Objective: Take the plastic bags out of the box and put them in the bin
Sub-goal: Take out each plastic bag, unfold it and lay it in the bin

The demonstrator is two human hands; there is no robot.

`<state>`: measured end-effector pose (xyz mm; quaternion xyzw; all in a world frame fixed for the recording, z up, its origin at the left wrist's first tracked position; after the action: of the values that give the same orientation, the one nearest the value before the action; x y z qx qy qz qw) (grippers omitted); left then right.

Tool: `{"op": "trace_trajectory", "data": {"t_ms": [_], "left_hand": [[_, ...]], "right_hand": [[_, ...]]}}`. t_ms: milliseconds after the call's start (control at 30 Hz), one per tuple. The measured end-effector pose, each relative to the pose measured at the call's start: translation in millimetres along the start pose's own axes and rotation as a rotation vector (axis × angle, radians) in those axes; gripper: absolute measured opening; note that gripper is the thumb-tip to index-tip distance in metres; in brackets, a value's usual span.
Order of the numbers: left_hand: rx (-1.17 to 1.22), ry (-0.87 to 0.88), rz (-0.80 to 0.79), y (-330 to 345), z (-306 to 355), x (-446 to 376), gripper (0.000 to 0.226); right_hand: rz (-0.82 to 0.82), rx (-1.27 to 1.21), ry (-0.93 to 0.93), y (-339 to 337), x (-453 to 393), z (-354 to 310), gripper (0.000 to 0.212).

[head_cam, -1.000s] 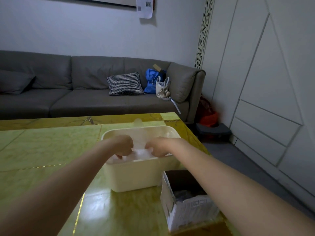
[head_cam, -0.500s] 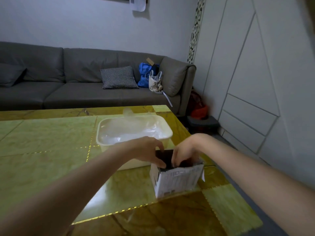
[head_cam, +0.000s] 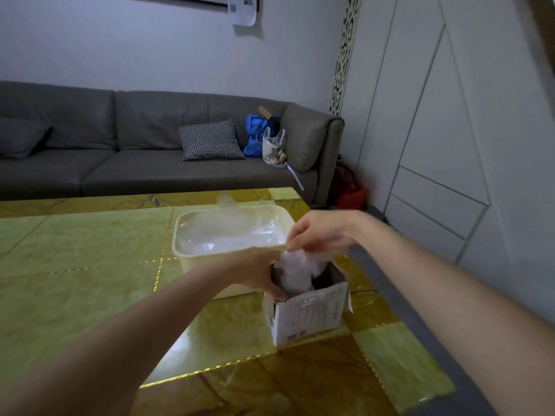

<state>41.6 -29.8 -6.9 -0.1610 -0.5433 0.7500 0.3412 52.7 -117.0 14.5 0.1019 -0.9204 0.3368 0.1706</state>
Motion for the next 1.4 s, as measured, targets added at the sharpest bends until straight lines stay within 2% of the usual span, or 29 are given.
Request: {"op": "trace_trajectory", "data": {"t_ms": [67,200,267,367,467,533,600,667,700,767,833,967,1033,1100,1167,1267,1333,1367,1400], "left_hand": [[0.153,-0.041,0.073,-14,-2,0,0.059],[0.656,-0.131,0.294,-47,-11,3,0.032],[0.738,-0.184,0.393,-56,-18,6,0.022],[0.783,-0.239,0.444,-64,-25,10,0.025],[0.798,-0.293,0.489,-69,-35,14,0.027],[0.863,-0.349,0.534,-71,-43,18,0.026],[1.020,-0.404,0.548,-66,-52,20,0.027],[1.193,-0.421,0.522,-60,-53,21,0.024],[1.293,-0.422,0.509,-57,-52,21,0.023],[1.494,-0.417,0.497,-52,-48,21,0.024],[1.587,-0.405,0.486,-51,-45,22,0.025],[1.412,-0.365,0.457,-56,-48,27,0.021],[1.279,-0.415,0.429,-55,-58,29,0.018],[1.174,-0.453,0.351,-53,-62,30,0.016],[1.148,-0.454,0.339,-57,-66,28,0.037],[1.077,-0.272,0.326,-75,-49,21,0.074],[0.927,-0.119,0.213,-76,-20,19,0.102],[0.822,-0.073,0.157,-70,-6,19,0.101],[0.720,-0.057,0.135,-64,2,17,0.089]], "right_hand": [[0.051,-0.090,-0.079,-21,12,-11,0.011],[0.108,-0.261,-0.153,-38,23,-16,0.027],[0.252,-0.193,-0.180,-50,25,-14,0.019],[0.519,-0.022,-0.215,-70,31,-12,0.007],[0.755,-0.159,-0.192,-92,41,-8,0.025],[0.691,-0.397,-0.146,-90,43,-2,0.036],[0.484,-0.577,-0.119,-73,38,2,0.048],[0.273,-0.650,-0.144,-53,34,3,0.068],[0.218,-0.651,-0.164,-47,32,4,0.075],[0.227,-0.625,-0.188,-41,28,5,0.076],[0.344,-0.623,-0.150,-43,26,10,0.056],[0.566,-0.688,-0.082,-61,25,21,0.014],[0.668,-0.743,-0.066,-72,31,23,0.005],[0.715,-0.737,-0.076,-78,35,23,0.010],[0.770,-0.612,-0.100,-82,40,16,0.017],[0.771,-0.444,-0.145,-83,42,2,0.026],[0.710,-0.402,-0.164,-80,40,-4,0.030],[0.682,-0.394,-0.178,-78,38,-8,0.030],[0.664,-0.398,-0.201,-76,37,-11,0.030]]}}
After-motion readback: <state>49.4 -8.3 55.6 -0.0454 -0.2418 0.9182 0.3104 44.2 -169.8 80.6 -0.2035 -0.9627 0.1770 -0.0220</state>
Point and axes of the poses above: each hand's wrist, its own x-axis away from the middle knuckle, its own y-axis out of the palm, z = x × y, the point moved 9 cm from there along -x, towards the middle knuckle, and after that the axes turned 6 degrees about z, right-handed, at the moved point
